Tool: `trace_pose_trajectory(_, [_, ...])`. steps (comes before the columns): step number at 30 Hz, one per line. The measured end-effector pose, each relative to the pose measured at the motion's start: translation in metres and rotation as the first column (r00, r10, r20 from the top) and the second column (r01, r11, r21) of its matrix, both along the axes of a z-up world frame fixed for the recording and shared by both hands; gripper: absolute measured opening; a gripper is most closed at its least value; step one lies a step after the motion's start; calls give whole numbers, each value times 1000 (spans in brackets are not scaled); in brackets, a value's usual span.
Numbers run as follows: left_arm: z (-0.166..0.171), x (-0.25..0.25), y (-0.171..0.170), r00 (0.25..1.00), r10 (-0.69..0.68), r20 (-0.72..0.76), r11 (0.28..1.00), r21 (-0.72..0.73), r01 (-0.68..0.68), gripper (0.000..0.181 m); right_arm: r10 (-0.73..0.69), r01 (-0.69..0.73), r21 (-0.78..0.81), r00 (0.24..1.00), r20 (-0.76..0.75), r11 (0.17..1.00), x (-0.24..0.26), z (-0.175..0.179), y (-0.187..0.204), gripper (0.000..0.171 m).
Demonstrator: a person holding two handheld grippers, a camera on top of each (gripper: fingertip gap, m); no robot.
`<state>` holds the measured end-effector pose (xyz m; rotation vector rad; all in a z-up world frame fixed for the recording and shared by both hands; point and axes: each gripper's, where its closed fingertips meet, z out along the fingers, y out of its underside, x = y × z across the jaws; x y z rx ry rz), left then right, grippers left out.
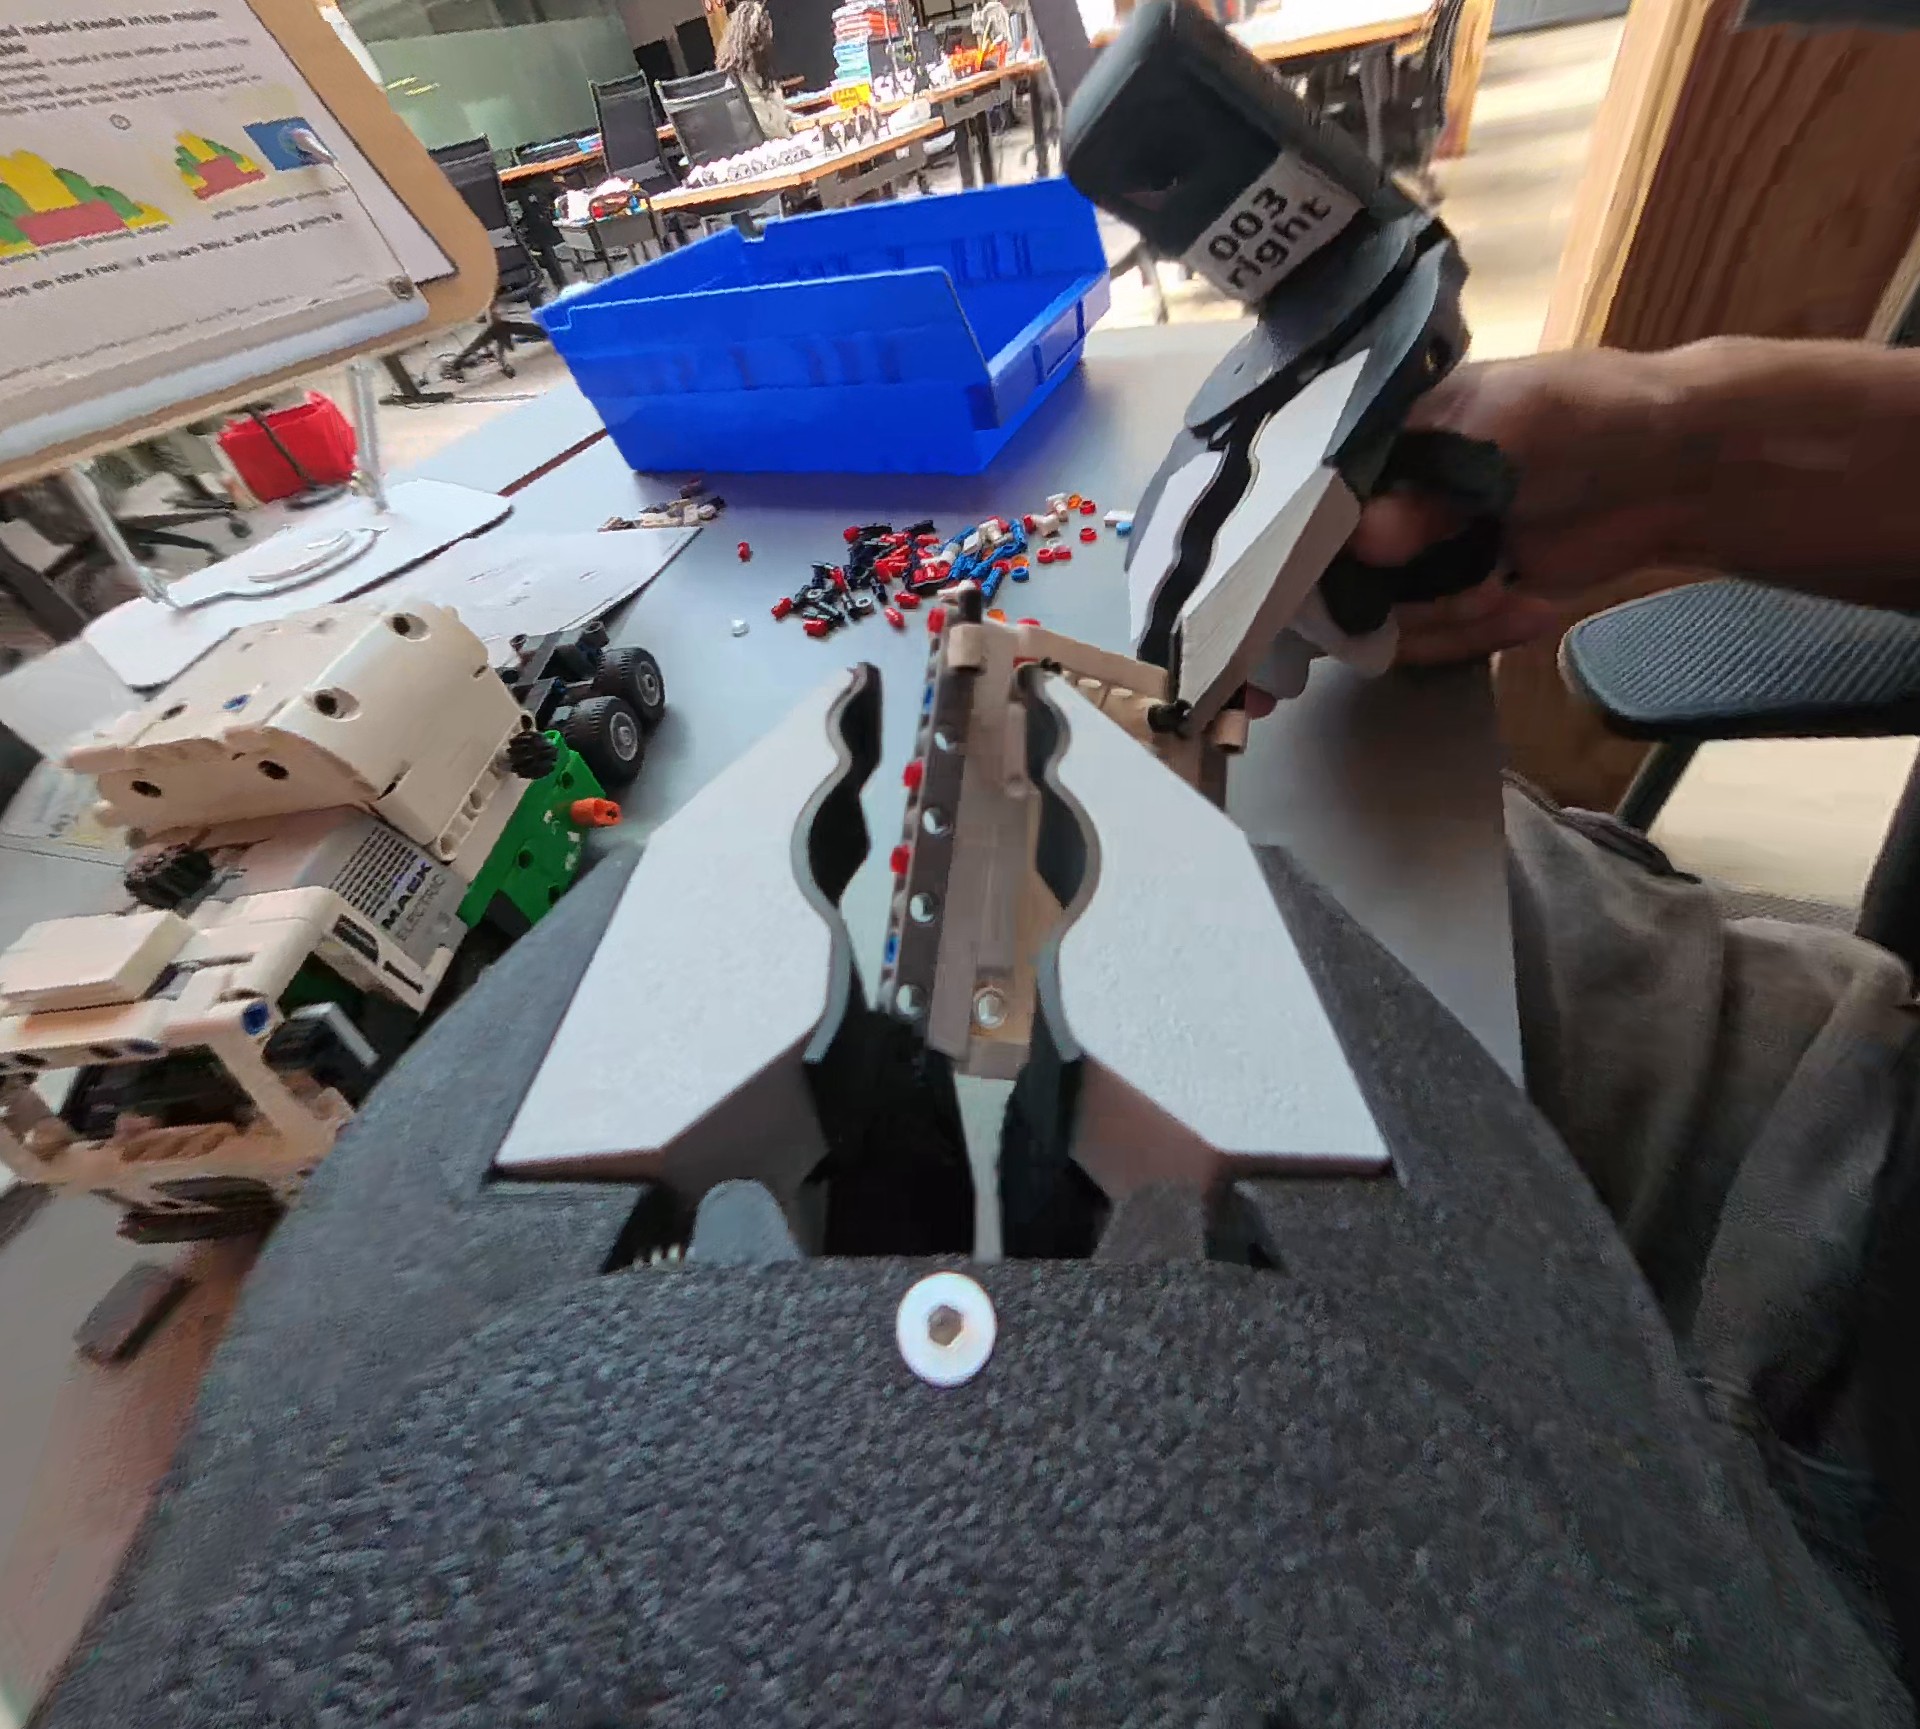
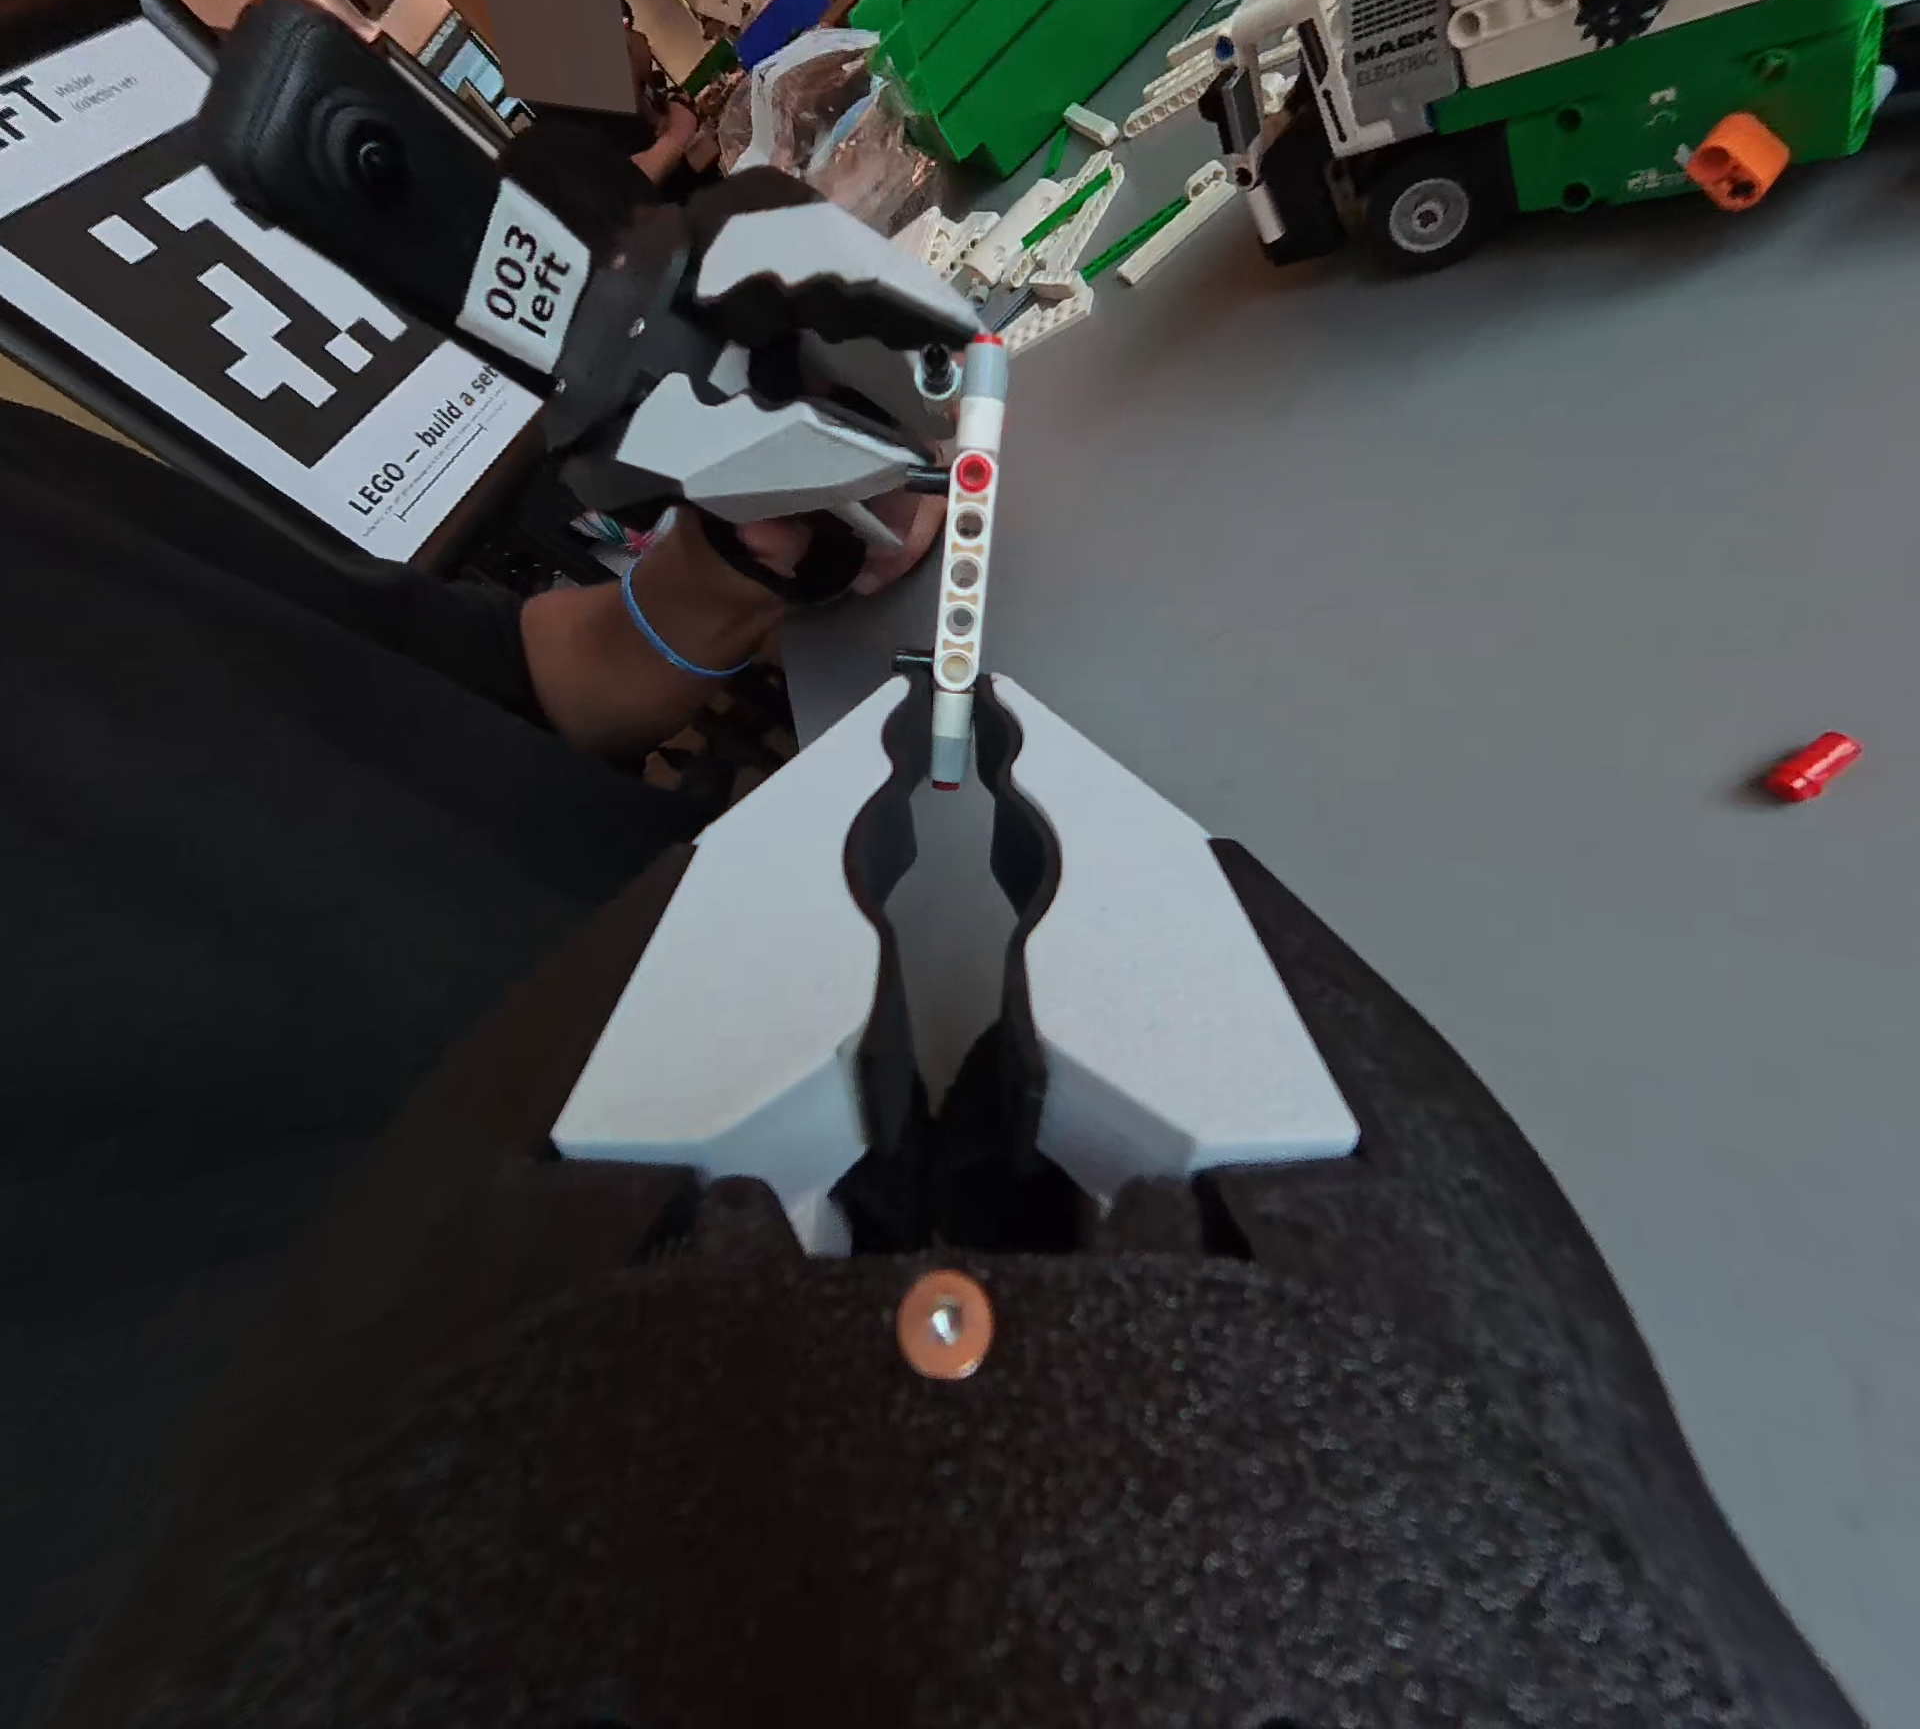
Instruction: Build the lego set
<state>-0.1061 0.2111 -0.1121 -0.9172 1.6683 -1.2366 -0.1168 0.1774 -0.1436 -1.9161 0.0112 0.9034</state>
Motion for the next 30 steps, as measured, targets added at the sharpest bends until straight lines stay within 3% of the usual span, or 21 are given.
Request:
trace_pose_trajectory(2, [6,-3,4,999,-30,-10,994,-105,29,48,3,-3,8,1000,-2,1000,0,1,0,6])
trace_pose_trajectory(4, [3,-6,4,993,-96,-63,982,-171,84,54,-4,4,42,1000,7,999,1,6,0,6])
trace_pose_trajectory(7, [-16,-14,-11,917,-304,-260,928,-298,223,68,42,-47,186,999,27,981,-11,26,-2,6])
trace_pose_trajectory(10, [-9,-20,-28,835,-483,-265,807,-506,306,57,-17,-3,264,997,73,965,-11,33,3,6])
trace_pose_trajectory(13, [6,-14,-32,838,-514,-181,702,-650,291,35,-20,29,313,999,-33,949,-11,46,2,6])
trace_pose_trajectory(15, [15,-11,-30,852,-511,-119,640,-713,284,0,-24,31,280,999,-28,959,-12,40,5,6])
trace_pose_trajectory(26, [21,-9,-28,870,-488,-71,601,-750,276,3,1,20,254,997,-82,967,-8,40,2,12])
trace_pose_trajectory(29, [29,-12,-32,844,-535,-32,519,-801,298,26,7,33,219,984,-181,975,-5,41,3,12])
trace_pose_trajectory(30, [29,-11,-32,839,-543,-30,493,-820,290,27,-1,46,210,978,-208,977,-2,42,4,12])
